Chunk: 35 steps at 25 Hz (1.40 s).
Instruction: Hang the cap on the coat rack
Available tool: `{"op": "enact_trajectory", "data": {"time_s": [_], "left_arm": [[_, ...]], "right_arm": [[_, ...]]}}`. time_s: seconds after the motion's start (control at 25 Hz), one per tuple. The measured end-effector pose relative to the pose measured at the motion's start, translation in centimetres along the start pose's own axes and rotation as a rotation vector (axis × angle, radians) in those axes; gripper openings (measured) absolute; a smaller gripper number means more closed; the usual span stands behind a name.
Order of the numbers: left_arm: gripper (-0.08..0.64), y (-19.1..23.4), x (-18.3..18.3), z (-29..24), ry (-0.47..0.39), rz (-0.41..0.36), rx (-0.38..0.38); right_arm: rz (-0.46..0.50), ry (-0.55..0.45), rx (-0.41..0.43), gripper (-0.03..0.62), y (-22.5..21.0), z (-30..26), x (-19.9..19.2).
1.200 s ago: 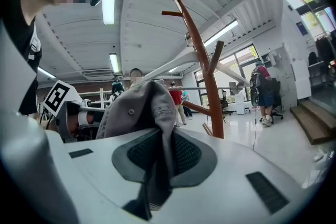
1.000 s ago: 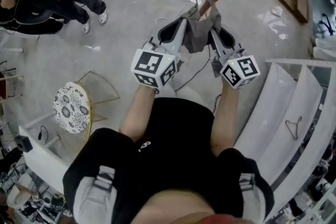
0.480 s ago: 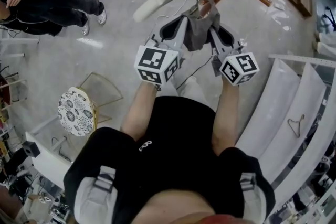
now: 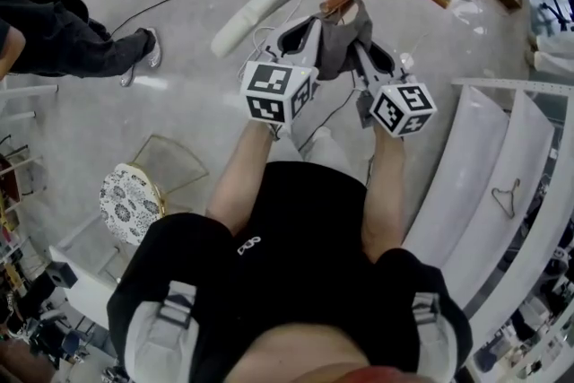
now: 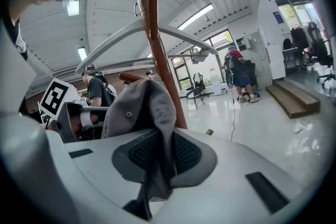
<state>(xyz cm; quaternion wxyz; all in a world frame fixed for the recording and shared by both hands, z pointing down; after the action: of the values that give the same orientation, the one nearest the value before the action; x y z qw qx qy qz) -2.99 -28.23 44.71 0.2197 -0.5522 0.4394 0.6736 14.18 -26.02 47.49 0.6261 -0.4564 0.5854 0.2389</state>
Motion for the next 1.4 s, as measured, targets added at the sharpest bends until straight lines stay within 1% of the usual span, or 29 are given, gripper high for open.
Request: {"op": "enact_trajectory", "data": {"time_s": [0.16,0.32,0.44,0.56,0.68,0.76,0.88,0.96,1.04,1.12,1.2,1.24,1.36,1.4], "left_arm": [[0.003,0.3,-1.8,-1.6,0.045,-0.001,0.011],[0.003,0.5,-3.5,-2.9,0.08,0.008,0.008],[0.003,0.4,-4.1,-3.7,0.104,-0.005,0.001],[0.003,0.9,-4.1,-3.5,0.142,-0.032,0.025],[0.006,1.7,-3.9,-2.5,0.198,-0.064,0.043],[0.006,2.3,-3.4,-1.4,0.204,-0.059,0.066],[0.006,2.4,-1.7,0.1,0.169,-0.068,0.101],[0.006,1.4,-0.1,0.7,0.135,-0.097,0.09],[-0.001,-0.6,1.3,1.1,0.103,-0.122,0.018],[-0.002,-2.9,2.7,1.2,0.064,-0.141,-0.062],[-0.002,-5.2,4.1,1.4,0.006,-0.16,-0.096],[-0.002,-6.2,5.0,1.4,-0.029,-0.169,-0.093],[-0.002,-8.3,8.5,1.3,-0.146,-0.209,-0.045],[-0.002,-9.0,9.8,1.3,-0.191,-0.222,-0.04]], "right_arm": [[-0.031,0.038,-0.059,0.044,-0.9,-0.1,-1.3],[-0.01,0.061,-0.099,0.056,-1.3,-0.5,-2.1],[-0.001,0.08,-0.119,0.099,-1.7,-0.7,-2.5],[-0.009,0.124,-0.111,0.163,-1.9,-1.0,-2.9],[-0.011,0.104,-0.08,0.169,-2.2,-0.9,-1.8],[-0.009,0.076,-0.076,0.167,-2.5,-0.3,-0.6],[0.005,0.011,-0.074,0.143,-2.9,0.5,1.8],[0.026,-0.056,-0.069,0.099,-2.7,0.8,3.7],[0.057,-0.117,-0.056,0.056,-2.1,1.2,5.6],[0.095,-0.158,-0.037,0.029,-1.1,1.6,7.1],[0.129,-0.193,-0.023,0.012,-0.3,2.3,8.4],[0.142,-0.219,-0.018,0.007,0.1,2.7,9.2],[0.183,-0.316,-0.003,0.0,0.7,3.1,12.4],[0.198,-0.338,0.001,0.0,0.9,3.1,13.4]]}}
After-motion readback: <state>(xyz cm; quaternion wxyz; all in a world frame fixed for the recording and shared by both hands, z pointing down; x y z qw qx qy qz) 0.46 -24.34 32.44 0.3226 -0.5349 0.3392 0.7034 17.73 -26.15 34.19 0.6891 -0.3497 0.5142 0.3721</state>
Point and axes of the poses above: the fingertips, and each gripper's own axes: z backward along the fingers, y to its left, x out of its top, the point moved 7 cm from there along z, backward along the fingers, and after that the axes turned 12 degrees about -y, right-handed, at the moved point
